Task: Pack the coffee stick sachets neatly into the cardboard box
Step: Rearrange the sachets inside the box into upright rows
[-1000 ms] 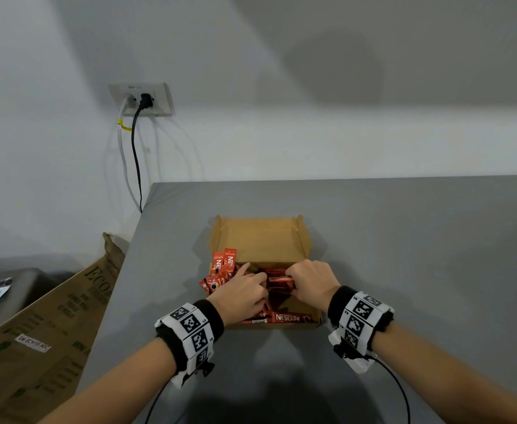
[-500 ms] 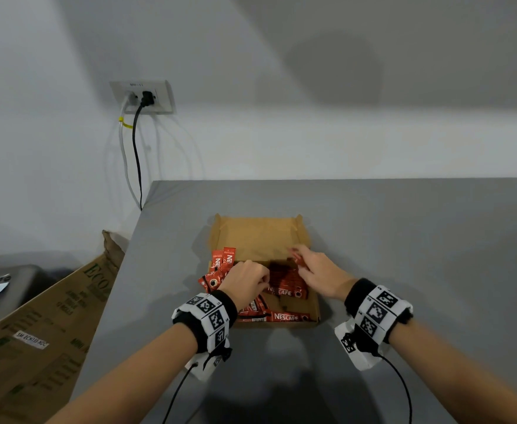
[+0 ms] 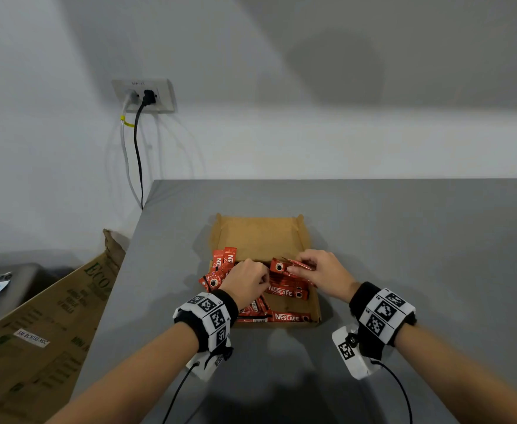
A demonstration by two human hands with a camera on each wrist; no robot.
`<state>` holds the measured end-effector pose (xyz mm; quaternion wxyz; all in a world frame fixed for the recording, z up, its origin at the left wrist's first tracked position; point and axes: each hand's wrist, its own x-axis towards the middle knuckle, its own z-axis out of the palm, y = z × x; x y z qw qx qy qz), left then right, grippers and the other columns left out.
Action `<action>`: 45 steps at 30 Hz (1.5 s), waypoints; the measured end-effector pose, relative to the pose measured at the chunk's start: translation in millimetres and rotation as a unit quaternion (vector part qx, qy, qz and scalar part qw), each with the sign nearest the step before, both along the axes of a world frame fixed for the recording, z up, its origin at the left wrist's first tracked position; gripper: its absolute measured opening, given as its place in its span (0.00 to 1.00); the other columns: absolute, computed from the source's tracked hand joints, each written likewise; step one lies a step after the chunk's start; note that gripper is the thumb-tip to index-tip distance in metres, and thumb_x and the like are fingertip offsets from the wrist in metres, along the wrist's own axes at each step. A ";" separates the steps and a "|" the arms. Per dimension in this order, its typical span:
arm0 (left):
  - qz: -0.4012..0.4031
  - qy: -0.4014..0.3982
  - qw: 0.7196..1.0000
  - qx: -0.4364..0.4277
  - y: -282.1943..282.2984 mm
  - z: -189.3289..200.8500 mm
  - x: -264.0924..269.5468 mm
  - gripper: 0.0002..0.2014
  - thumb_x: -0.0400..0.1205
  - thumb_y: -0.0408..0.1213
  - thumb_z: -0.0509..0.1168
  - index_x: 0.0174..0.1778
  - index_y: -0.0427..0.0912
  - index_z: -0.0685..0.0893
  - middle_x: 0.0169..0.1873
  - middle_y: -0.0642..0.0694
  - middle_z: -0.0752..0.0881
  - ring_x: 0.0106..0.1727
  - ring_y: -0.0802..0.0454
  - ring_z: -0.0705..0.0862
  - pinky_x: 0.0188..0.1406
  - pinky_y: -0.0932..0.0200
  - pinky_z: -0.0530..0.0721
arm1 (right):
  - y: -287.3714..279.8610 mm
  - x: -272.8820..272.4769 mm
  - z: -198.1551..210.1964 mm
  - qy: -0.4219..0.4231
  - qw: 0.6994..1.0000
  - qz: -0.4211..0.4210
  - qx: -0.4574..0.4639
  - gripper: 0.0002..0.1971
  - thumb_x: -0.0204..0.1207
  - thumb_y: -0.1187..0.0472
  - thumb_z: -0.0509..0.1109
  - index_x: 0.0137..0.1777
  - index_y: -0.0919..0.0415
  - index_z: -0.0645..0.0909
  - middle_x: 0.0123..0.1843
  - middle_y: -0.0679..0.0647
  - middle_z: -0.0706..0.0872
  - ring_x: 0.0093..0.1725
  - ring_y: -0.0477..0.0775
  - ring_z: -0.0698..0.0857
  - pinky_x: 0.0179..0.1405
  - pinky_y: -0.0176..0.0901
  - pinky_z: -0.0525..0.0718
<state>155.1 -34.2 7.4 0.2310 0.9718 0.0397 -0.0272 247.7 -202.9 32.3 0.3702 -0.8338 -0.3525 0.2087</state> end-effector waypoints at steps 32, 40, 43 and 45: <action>-0.002 0.007 1.000 0.000 2.2 -3.3 0.9 0.07 0.81 0.34 0.65 0.48 0.36 0.87 0.45 0.43 0.89 0.45 0.48 0.87 0.50 0.52 0.87 | -5.6 -8.5 -8.5 -0.030 0.997 -0.013 -0.069 0.05 0.70 0.56 0.76 0.38 0.52 0.83 0.42 0.46 0.87 0.43 0.44 0.85 0.46 0.39 0.83; -0.006 0.004 1.000 0.005 2.9 -0.3 -0.2 0.08 0.81 0.31 0.62 0.48 0.36 0.87 0.46 0.42 0.89 0.47 0.47 0.86 0.50 0.52 0.86 | -0.8 -18.6 -8.6 -0.246 0.935 0.035 -0.252 0.15 0.74 0.43 0.69 0.48 0.55 0.85 0.47 0.52 0.87 0.49 0.55 0.84 0.42 0.42 0.74; -0.007 0.005 1.000 0.002 3.7 -0.1 -0.9 0.09 0.80 0.30 0.62 0.47 0.36 0.88 0.45 0.42 0.89 0.46 0.48 0.87 0.49 0.52 0.86 | -0.6 -18.9 -11.1 -0.271 0.924 0.044 -0.264 0.15 0.76 0.43 0.67 0.51 0.54 0.83 0.49 0.52 0.87 0.51 0.57 0.84 0.43 0.44 0.75; -0.008 0.009 1.000 -0.003 2.4 0.7 -1.4 0.09 0.80 0.31 0.62 0.46 0.36 0.88 0.43 0.43 0.89 0.44 0.48 0.87 0.47 0.53 0.87 | 1.5 -21.4 -15.2 -0.287 0.914 0.071 -0.278 0.14 0.78 0.44 0.65 0.51 0.54 0.82 0.51 0.52 0.87 0.52 0.58 0.84 0.44 0.46 0.76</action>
